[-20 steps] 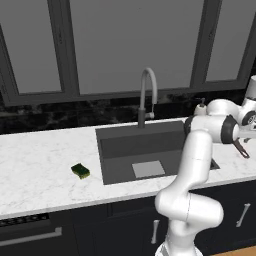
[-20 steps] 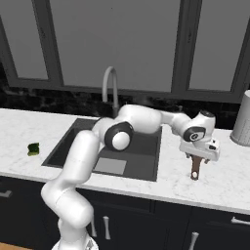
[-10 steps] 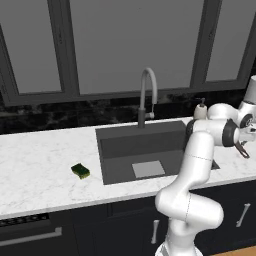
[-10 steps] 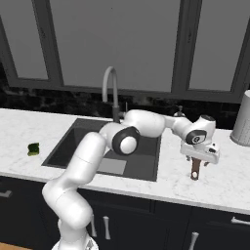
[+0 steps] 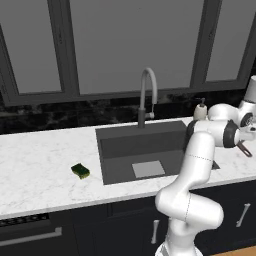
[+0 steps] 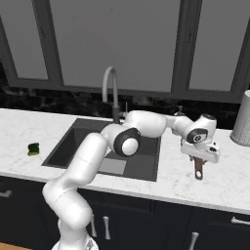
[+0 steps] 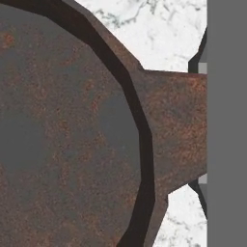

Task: Pick the pan and sponge and place them into the sink. Then turn on the water.

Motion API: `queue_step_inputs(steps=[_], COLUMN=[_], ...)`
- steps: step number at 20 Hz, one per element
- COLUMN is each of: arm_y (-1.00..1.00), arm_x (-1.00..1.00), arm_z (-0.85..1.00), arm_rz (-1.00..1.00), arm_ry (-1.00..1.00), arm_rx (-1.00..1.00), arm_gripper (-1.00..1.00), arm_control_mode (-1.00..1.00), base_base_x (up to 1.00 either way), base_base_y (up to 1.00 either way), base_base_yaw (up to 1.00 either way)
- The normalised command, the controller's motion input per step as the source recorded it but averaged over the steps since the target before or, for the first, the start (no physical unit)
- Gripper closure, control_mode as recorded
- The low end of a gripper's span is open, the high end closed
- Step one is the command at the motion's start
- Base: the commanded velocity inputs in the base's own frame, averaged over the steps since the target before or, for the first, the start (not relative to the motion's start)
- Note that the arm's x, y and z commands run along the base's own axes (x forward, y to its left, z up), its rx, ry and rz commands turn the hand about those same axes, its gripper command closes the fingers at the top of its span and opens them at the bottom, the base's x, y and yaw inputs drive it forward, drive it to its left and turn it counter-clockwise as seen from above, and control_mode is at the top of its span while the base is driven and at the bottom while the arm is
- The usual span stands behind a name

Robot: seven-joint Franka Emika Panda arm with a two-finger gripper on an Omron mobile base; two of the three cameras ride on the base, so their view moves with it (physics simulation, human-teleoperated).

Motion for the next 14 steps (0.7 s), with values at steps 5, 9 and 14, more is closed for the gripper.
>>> queue_step_inputs(steps=[5,9,14], arm_y=[0.6,0.89,0.84], arm_x=[-0.12,-0.46,-0.63], arm_z=[0.2,0.38,0.31], arm_rz=[0.2,0.27,0.25], arm_ry=[0.02,0.02,-0.09], arm_rx=[-0.01,-0.07,-0.04], arm_gripper=[1.0,1.0,1.0], arm_control_mode=[-1.0,-1.0,-1.0], base_base_x=[0.0,0.0,0.0], base_base_y=[0.0,0.0,0.0], base_base_yaw=[0.0,0.0,0.0])
